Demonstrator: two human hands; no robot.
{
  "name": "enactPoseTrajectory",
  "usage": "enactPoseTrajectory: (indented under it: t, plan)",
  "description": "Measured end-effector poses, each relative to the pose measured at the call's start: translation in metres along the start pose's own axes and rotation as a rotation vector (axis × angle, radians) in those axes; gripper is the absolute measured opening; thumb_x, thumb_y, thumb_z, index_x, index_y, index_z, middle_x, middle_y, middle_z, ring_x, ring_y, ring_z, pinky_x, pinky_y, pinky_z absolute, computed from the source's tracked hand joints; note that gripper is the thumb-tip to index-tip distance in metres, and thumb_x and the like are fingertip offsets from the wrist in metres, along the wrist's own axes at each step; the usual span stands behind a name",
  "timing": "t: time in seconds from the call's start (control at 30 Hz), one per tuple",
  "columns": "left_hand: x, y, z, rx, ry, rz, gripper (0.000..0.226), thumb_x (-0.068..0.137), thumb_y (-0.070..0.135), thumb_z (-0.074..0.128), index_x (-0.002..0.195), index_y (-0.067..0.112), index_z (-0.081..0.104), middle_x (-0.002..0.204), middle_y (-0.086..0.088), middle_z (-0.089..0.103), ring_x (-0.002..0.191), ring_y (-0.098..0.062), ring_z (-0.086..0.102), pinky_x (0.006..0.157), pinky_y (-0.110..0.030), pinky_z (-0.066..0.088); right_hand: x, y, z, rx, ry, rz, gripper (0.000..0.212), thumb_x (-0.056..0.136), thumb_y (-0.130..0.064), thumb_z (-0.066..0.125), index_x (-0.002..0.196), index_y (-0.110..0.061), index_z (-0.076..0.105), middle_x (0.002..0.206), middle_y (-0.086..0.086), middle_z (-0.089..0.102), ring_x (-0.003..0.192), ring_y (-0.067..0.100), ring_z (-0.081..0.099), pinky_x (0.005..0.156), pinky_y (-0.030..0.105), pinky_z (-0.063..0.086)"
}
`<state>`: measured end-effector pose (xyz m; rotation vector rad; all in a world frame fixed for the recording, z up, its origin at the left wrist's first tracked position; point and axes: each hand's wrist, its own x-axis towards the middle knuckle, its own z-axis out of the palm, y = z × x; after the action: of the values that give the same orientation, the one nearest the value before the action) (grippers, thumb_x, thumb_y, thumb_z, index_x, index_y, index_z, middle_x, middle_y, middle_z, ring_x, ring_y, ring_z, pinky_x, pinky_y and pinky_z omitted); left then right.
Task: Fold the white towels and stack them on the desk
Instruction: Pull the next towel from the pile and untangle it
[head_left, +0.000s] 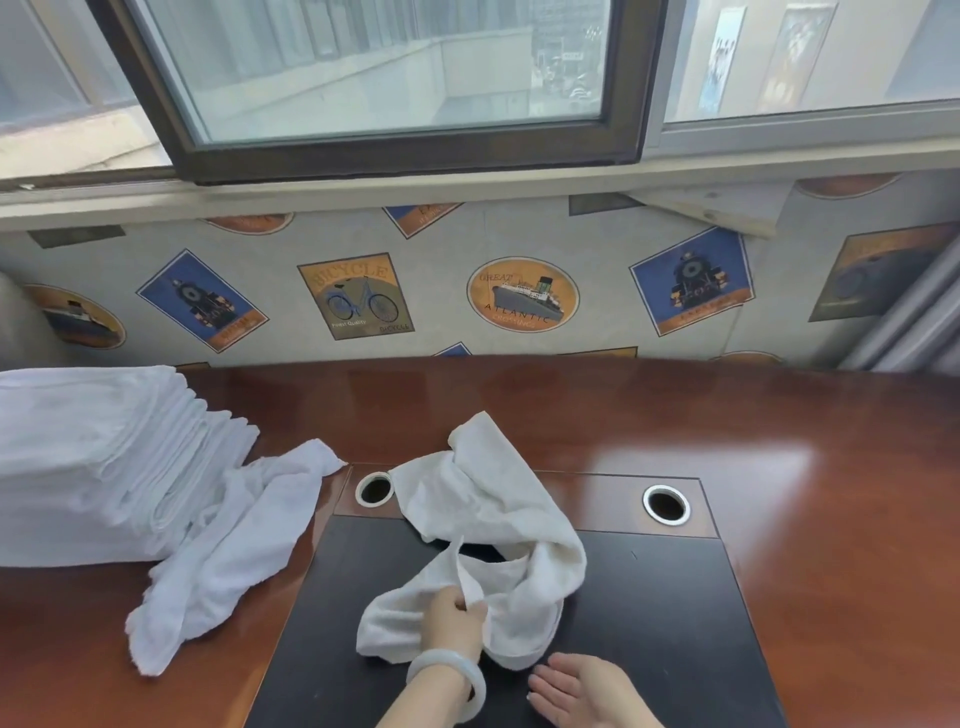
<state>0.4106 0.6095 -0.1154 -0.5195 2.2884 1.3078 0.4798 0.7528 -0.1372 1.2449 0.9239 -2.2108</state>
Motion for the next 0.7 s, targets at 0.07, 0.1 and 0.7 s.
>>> enactPoseTrajectory:
  t: [0.07, 0.1, 0.7]
  plan:
    - [-0.028, 0.017, -0.008, -0.468, -0.188, 0.062, 0.011, 0.096, -0.003, 0.054, 0.085, -0.002, 0.055, 0.083, -0.020, 0.061, 0.079, -0.029, 0.062, 0.071, -0.040, 0.058, 0.006, -0.008, 0.004, 0.127, -0.064, 0.044, 0.046, 0.101, -0.015, 0.052, 0.134, 0.016, 0.044, 0.119, 0.029, 0.056, 0.125, 0.046, 0.048, 0.089, 0.054, 0.048]
    - [-0.044, 0.025, -0.015, -0.634, -0.310, 0.079, 0.006, 0.096, -0.004, 0.053, 0.092, -0.006, 0.057, 0.090, -0.024, 0.065, 0.084, -0.031, 0.065, 0.071, -0.040, 0.058, 0.008, -0.015, 0.009, 0.222, -0.105, 0.045, 0.047, 0.101, -0.022, 0.051, 0.131, 0.015, 0.047, 0.119, 0.029, 0.057, 0.119, 0.045, 0.053, 0.082, 0.055, 0.052]
    - [-0.083, 0.071, -0.132, -1.047, -0.317, 0.257, 0.074, 0.034, 0.028, 0.099, 0.101, 0.013, 0.070, 0.098, -0.011, 0.070, 0.076, -0.020, 0.073, 0.065, -0.034, 0.061, -0.012, -0.059, 0.053, 0.190, -0.049, 0.005, 0.024, 0.100, -0.001, 0.044, 0.116, 0.014, 0.053, 0.113, 0.028, 0.057, 0.103, 0.041, 0.059, 0.079, 0.048, 0.053]
